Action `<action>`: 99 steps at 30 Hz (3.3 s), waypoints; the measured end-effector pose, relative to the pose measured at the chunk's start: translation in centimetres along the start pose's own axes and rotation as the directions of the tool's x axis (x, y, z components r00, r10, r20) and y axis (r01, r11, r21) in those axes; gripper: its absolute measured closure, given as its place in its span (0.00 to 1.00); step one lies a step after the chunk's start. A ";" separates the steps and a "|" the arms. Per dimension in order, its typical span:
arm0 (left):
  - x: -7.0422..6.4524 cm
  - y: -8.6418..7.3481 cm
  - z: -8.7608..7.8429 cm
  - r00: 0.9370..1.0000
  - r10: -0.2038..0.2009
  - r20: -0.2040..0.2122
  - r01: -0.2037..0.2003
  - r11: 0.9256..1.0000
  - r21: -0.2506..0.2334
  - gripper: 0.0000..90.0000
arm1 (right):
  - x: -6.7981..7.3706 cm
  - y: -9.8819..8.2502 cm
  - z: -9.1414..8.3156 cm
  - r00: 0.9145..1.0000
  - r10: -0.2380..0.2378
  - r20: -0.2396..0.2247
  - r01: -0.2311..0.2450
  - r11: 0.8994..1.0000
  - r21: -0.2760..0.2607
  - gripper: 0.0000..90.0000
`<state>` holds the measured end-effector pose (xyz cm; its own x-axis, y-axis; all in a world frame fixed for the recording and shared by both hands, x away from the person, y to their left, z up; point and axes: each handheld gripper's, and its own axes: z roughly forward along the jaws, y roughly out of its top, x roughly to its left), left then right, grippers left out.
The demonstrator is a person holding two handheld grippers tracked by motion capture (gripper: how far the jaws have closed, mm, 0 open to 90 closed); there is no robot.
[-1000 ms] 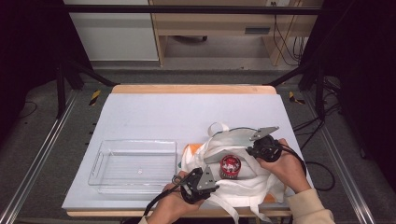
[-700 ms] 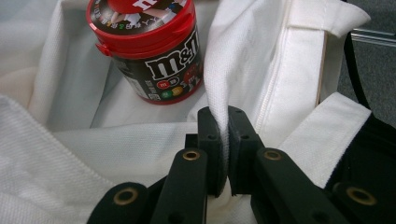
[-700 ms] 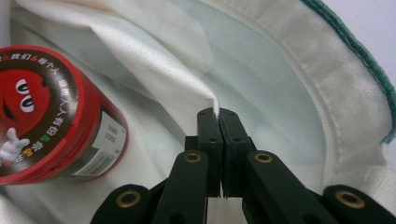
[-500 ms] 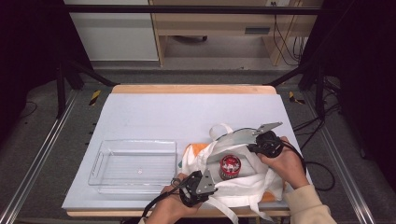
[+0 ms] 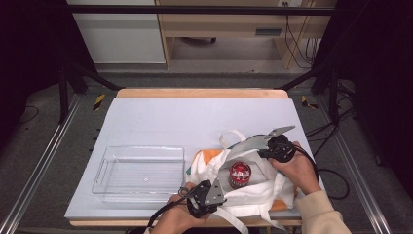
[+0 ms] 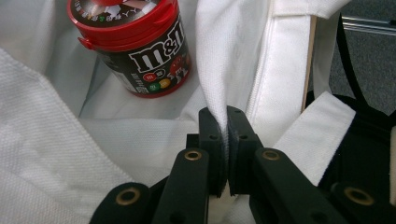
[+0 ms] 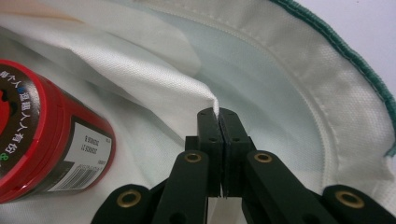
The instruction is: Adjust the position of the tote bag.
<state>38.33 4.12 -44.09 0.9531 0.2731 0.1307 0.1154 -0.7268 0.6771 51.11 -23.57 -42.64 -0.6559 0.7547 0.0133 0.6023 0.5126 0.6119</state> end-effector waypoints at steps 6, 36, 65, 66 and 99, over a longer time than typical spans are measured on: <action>0.0 0.0 0.0 1.000 0.001 0.002 -0.001 1.000 0.003 0.97 | -0.1 0.0 0.1 1.000 0.013 -0.002 -0.013 1.000 0.004 1.00; -0.8 0.0 -0.3 0.999 0.030 0.024 -0.030 0.999 0.026 0.97 | 0.0 0.2 0.5 0.999 0.001 0.037 -0.002 1.000 0.021 1.00; -0.7 -0.1 -0.5 1.000 -0.008 0.003 0.008 1.000 -0.007 0.88 | 0.2 0.1 0.0 0.998 -0.016 0.065 0.016 1.000 0.003 0.82; -0.6 0.1 -0.7 1.000 -0.016 -0.003 0.016 1.000 -0.026 0.85 | 0.2 0.1 -0.2 0.997 -0.018 0.072 0.018 1.000 -0.009 0.79; 1.2 1.7 -6.5 0.983 -0.144 -0.111 0.121 0.975 -0.187 0.34 | 7.0 2.5 -6.3 0.994 -0.113 0.011 0.114 0.984 -0.134 0.31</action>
<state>37.88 7.36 -38.07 0.8898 0.4426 0.1114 0.1758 -0.5577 0.8112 45.16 -19.59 -36.05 -0.7149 0.6962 -0.0645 0.4574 0.5355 0.7100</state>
